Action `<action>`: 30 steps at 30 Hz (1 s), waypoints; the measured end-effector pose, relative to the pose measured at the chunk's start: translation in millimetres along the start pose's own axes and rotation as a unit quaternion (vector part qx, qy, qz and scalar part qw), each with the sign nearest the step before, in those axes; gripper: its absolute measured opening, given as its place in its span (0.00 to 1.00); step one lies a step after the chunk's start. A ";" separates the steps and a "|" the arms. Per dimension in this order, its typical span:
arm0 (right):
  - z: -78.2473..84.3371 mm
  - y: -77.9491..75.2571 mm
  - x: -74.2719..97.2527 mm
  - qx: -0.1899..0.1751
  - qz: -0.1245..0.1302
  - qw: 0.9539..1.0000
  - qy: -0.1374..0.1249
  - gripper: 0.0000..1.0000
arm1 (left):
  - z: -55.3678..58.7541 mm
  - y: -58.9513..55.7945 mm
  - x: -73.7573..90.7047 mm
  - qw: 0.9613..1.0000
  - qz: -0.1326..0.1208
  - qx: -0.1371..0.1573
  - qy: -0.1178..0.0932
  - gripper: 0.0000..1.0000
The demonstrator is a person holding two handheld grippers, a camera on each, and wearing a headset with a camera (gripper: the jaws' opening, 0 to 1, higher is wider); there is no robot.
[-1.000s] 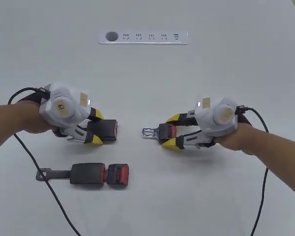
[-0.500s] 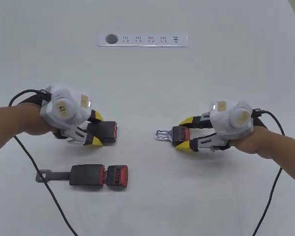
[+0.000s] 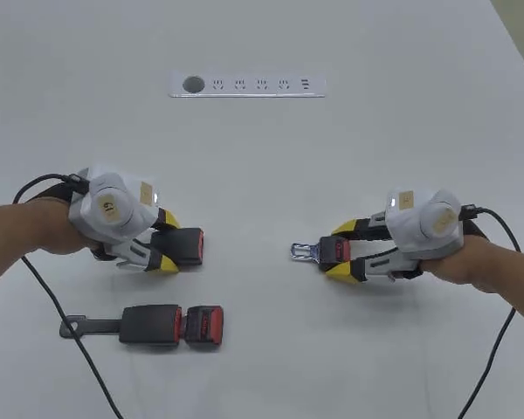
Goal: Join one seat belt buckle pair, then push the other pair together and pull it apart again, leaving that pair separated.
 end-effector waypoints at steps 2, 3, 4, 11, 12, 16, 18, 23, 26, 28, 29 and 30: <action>-0.1 -0.4 -0.2 0.000 -0.001 1.000 0.000 0.38 | 0.4 -0.2 0.3 1.000 0.001 0.003 -0.002 0.36; 0.2 -0.3 -0.3 0.001 -0.001 1.000 -0.001 0.38 | 0.2 -0.3 0.1 1.000 0.001 -0.003 -0.001 0.36; 0.5 -0.2 -0.6 0.006 0.000 1.000 -0.001 0.38 | -0.4 -0.1 0.0 1.000 0.000 -0.002 0.001 0.36; -6.4 -7.4 2.7 -0.062 0.034 0.997 -0.025 0.42 | -6.7 4.2 9.1 0.998 -0.035 0.059 -0.007 0.47; -10.5 -8.1 5.9 -0.066 0.046 0.996 -0.034 0.45 | -10.5 6.5 14.3 0.996 -0.049 0.065 -0.024 0.54; -13.4 -9.4 12.3 -0.086 0.080 0.992 -0.038 0.65 | -12.0 2.4 27.6 0.992 -0.067 0.101 -0.046 0.68; -16.8 -9.9 16.4 -0.100 0.110 0.988 -0.051 0.70 | -13.3 0.5 33.6 0.986 -0.093 0.120 -0.065 0.77; -21.0 -9.7 26.2 -0.139 0.198 0.967 -0.080 0.82 | -14.4 -13.2 47.1 0.967 -0.132 0.186 -0.110 0.87; -25.1 0.7 30.7 -0.129 0.227 0.962 -0.084 0.84 | -11.6 -21.4 55.2 0.956 -0.163 0.208 -0.125 0.94; -28.5 8.6 33.4 -0.129 0.241 0.957 -0.092 0.87 | -12.9 -27.3 61.7 0.943 -0.180 0.234 -0.156 0.97; -29.3 11.6 34.0 -0.129 0.246 0.956 -0.095 0.90 | -12.6 -30.1 63.7 0.938 -0.186 0.243 -0.165 1.00; -29.7 16.2 33.9 -0.133 0.248 0.955 -0.094 0.93 | -9.0 -34.8 66.4 0.934 -0.193 0.253 -0.165 1.00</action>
Point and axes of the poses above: the centre of the closed fingertips' face, and the gripper's own axes: x roughly backward along the fingers, y roughly to its left, z roughly out of its underside, the point moved 5 cm from there along x, roughly backward along the fingers, and after that the axes turned 5 degrees about z, right-handed, at the moved point
